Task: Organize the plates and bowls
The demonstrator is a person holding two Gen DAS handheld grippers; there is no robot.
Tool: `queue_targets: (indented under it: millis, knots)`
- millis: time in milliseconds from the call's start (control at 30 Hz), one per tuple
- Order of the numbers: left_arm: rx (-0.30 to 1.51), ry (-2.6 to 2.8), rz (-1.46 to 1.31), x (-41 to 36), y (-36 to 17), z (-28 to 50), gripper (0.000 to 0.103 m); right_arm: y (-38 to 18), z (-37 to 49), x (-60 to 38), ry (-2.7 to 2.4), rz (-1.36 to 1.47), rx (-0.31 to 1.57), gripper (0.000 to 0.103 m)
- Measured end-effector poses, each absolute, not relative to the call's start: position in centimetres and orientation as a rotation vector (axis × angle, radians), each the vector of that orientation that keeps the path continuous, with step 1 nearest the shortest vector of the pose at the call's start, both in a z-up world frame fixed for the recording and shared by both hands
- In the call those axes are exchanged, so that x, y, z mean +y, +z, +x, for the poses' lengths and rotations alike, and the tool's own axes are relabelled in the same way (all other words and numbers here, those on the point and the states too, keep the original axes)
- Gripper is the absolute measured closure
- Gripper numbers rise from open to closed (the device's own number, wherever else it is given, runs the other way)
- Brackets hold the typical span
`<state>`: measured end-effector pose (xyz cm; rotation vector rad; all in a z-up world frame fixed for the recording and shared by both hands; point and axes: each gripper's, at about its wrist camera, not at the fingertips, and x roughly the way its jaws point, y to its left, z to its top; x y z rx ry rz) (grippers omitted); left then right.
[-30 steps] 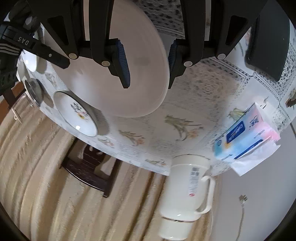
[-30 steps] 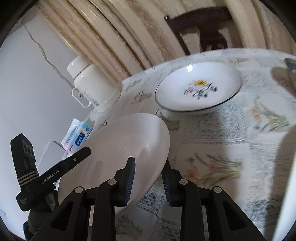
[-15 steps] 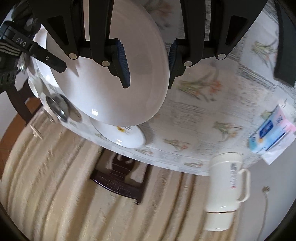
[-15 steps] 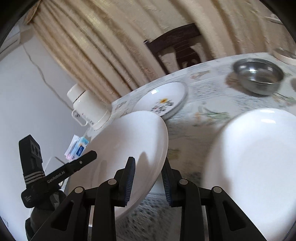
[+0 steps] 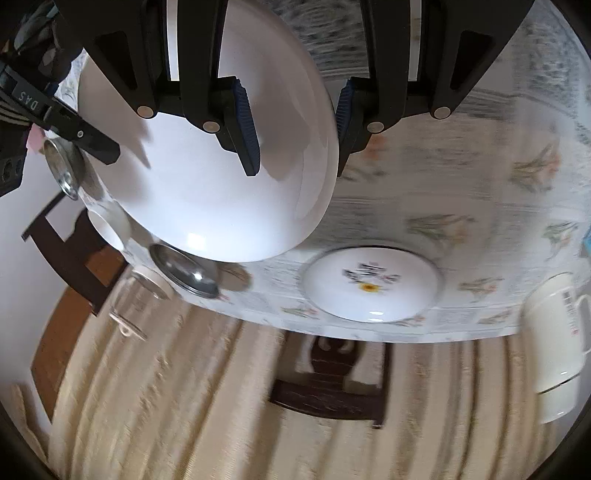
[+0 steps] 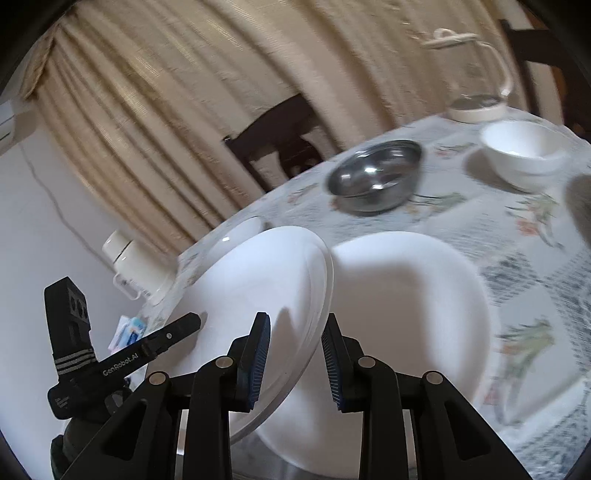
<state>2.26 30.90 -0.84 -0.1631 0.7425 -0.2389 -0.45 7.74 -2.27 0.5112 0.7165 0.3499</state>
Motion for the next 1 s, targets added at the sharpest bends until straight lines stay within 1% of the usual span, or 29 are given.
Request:
queue_targets:
  millis: [233, 600, 800, 867, 1000]
  knots:
    - [0.783, -0.295, -0.111, 26.3, -1.9, 3.7, 0.064, -3.3, -1.0, 4.0, 0.285, 0.558, 0.713, 0.072]
    - [0.840, -0.300, -0.062, 24.1, -3.7, 4.7, 0.064, -4.9, -0.5, 1.9, 0.257, 0.595, 0.728, 0.072]
    - [0.794, -0.335, -0.001, 22.7, -3.2, 4.3, 0.064, -5.1, -0.8, 0.7, 0.211, 0.598, 0.713, 0.070]
    - [0.780, -0.350, 0.014, 22.3, -2.8, 4.2, 0.062, -5.3, -0.8, 0.6, 0.222, 0.610, 0.715, 0.070]
    - [0.793, -0.366, 0.011, 21.9, -2.9, 4.3, 0.062, -5.1, -1.0, 1.3, 0.206, 0.555, 0.709, 0.070]
